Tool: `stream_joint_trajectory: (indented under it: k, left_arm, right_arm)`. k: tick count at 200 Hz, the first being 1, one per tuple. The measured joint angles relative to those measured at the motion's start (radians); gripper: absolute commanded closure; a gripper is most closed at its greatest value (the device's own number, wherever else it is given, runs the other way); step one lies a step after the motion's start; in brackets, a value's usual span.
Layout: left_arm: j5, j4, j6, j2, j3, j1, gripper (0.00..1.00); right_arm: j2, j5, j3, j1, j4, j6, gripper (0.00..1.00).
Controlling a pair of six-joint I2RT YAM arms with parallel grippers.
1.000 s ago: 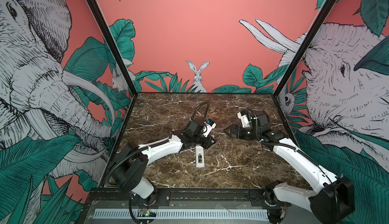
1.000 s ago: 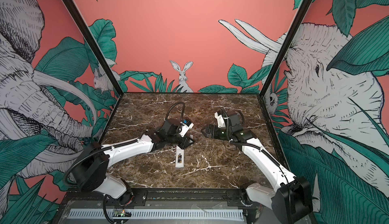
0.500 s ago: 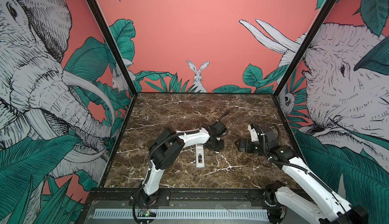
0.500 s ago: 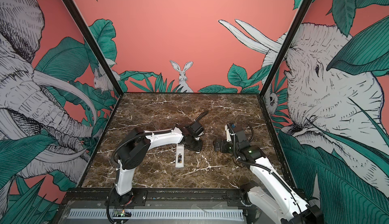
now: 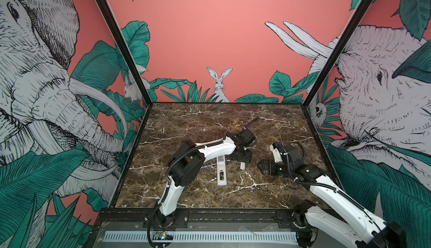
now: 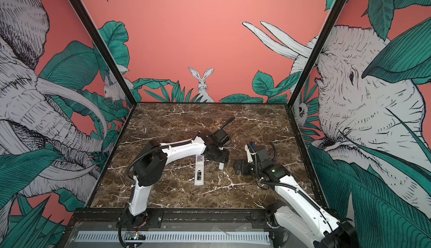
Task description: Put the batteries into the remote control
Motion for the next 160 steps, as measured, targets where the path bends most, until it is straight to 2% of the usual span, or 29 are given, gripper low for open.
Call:
stream_joint_trajectory:
  k: [18, 56, 75, 106, 160]
  left_arm:
    - [0.027, 0.037, 0.060, -0.103, -0.063, 0.062, 0.12]
    - [0.148, 0.132, 0.201, -0.270, -0.177, 0.252, 0.10]
    - [0.187, 0.180, 0.261, -0.265, -0.223, 0.310, 0.09]
    - [0.246, 0.251, 0.317, -0.215, -0.293, 0.326, 0.09]
    - [0.357, 0.360, 0.345, -0.157, -0.347, 0.394, 0.09]
  right_arm:
    - [0.084, 0.025, 0.018, 0.037, 0.021, 0.014, 0.05]
    - [0.339, 0.075, 0.138, 0.123, 0.066, 0.039, 0.06]
    - [0.475, 0.098, 0.232, 0.168, 0.078, 0.050, 0.06]
    - [0.644, 0.143, 0.377, 0.220, 0.068, 0.077, 0.07]
    - [0.812, 0.225, 0.523, 0.275, 0.005, 0.137, 0.14]
